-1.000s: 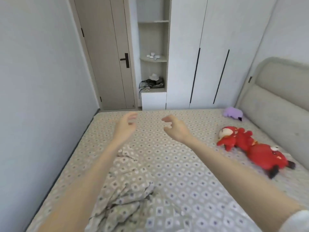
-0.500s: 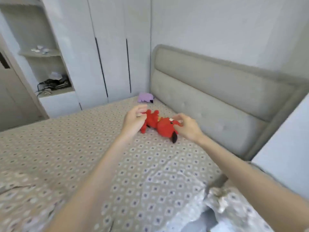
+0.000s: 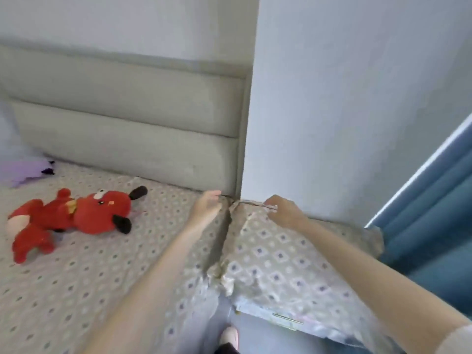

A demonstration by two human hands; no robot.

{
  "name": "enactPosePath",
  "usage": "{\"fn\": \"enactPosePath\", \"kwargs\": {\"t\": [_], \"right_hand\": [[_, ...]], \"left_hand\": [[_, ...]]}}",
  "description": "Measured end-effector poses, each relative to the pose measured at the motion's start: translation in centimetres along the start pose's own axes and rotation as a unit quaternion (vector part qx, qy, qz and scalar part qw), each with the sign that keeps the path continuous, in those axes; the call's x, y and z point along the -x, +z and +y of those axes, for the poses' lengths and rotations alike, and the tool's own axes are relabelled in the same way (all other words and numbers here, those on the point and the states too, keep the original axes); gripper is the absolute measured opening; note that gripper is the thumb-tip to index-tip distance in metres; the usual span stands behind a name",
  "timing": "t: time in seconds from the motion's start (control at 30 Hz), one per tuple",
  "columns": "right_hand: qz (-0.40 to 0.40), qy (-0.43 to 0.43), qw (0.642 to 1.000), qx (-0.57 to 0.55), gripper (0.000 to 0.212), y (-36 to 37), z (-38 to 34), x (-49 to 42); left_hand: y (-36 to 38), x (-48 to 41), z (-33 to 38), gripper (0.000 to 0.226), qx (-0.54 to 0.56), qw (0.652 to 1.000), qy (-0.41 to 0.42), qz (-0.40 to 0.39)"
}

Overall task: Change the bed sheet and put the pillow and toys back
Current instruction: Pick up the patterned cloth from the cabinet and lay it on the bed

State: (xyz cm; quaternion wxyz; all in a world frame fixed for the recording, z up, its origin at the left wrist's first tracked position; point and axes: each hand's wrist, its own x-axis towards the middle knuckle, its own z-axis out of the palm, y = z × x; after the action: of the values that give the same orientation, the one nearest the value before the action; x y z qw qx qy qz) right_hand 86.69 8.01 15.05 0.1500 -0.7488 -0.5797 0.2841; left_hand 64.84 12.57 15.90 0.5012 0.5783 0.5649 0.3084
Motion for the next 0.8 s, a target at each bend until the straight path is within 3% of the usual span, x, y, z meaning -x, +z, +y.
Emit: {"fn": "enactPosePath", "kwargs": {"t": [0.13, 0.2, 0.47, 0.63, 0.8], "right_hand": [[-0.010, 0.079, 0.997, 0.010, 0.040, -1.1, 6.3, -3.7], [-0.018, 0.121, 0.992, 0.015, 0.040, -1.1, 8.9, -5.9], [-0.101, 0.224, 0.968, 0.043, 0.055, 1.4, 15.6, -13.2], [-0.149, 0.243, 0.956, 0.071, 0.062, 3.8, 19.0, -17.7], [-0.177, 0.206, 0.957, 0.103, 0.069, 5.5, 22.6, -22.2]], "left_hand": [[5.9, -6.2, -2.2, 0.039, 0.000, 0.994, -0.064, -0.084], [8.2, -9.2, -3.5, 0.028, -0.011, 0.988, -0.099, -0.117], [12.9, -17.0, -8.3, 0.021, -0.091, 0.961, -0.183, -0.185], [14.8, -21.1, -10.7, 0.041, -0.130, 0.954, -0.202, -0.182], [17.1, -23.9, -12.8, 0.036, -0.156, 0.945, -0.211, -0.195]]}}
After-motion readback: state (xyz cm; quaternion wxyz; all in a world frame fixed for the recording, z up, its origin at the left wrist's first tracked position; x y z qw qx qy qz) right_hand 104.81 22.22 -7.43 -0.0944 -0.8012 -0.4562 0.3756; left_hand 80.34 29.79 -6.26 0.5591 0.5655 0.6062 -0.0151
